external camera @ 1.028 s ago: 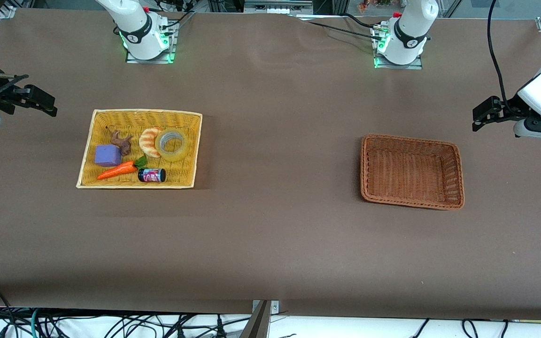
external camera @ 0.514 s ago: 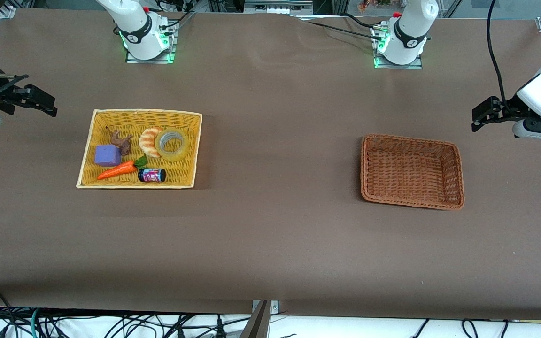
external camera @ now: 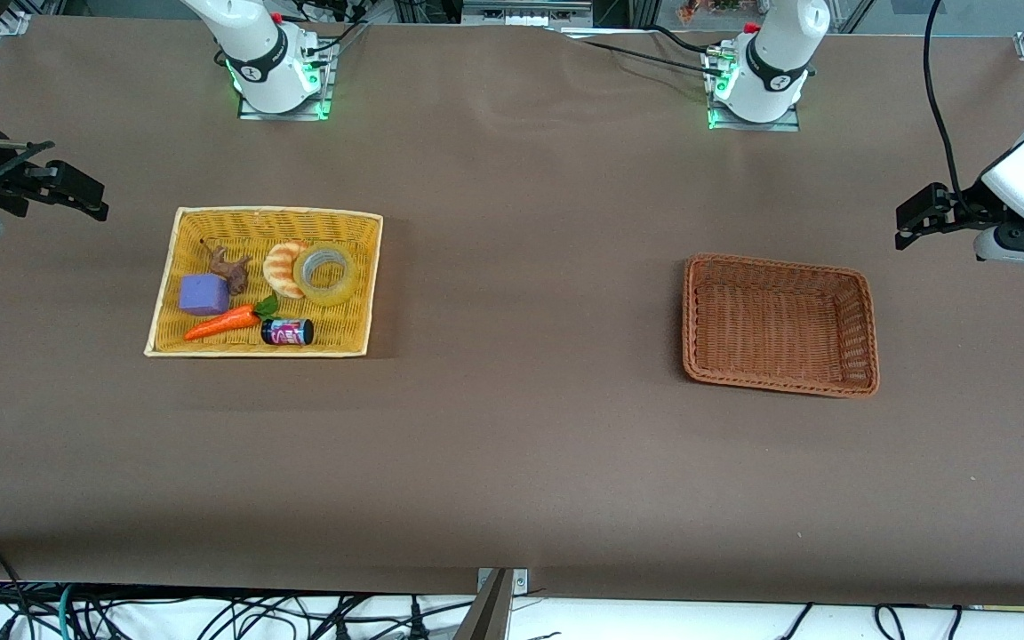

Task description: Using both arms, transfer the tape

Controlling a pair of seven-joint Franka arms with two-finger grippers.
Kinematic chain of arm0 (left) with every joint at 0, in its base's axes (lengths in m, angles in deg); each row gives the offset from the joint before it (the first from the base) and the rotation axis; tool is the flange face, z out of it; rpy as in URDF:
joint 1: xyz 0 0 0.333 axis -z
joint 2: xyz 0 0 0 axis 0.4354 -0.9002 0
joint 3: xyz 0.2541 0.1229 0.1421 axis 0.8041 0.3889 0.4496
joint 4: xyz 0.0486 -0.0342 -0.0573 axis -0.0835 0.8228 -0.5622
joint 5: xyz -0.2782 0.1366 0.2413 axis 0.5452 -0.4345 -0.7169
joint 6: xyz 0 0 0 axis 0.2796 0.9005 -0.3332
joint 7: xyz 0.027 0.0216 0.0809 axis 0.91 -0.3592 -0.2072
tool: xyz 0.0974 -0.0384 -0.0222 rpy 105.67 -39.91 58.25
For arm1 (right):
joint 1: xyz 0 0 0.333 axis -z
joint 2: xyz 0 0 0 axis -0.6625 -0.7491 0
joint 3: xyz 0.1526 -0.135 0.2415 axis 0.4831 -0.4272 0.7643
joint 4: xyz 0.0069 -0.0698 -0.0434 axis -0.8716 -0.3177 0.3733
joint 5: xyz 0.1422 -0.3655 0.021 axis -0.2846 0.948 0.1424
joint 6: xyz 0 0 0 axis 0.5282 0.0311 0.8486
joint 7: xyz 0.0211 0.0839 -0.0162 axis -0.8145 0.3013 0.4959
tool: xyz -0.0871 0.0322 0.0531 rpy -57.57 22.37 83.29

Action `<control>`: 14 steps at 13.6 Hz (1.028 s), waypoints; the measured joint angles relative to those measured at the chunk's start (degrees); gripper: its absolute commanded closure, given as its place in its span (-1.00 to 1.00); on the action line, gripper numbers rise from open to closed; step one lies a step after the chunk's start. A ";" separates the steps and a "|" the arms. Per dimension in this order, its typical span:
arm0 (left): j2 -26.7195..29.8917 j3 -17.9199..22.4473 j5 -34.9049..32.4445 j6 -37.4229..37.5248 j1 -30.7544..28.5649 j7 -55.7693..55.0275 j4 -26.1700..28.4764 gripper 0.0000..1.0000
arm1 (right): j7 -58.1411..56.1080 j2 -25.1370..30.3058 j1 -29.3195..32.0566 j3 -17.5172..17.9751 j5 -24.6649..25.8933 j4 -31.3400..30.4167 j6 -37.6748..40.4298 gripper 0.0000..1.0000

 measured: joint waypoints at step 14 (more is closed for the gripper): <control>-0.06 0.00 0.00 0.00 -0.04 0.00 -0.08 -1.00 | 0.13 -8.70 -1.17 0.64 -0.07 -2.33 -1.31 -1.00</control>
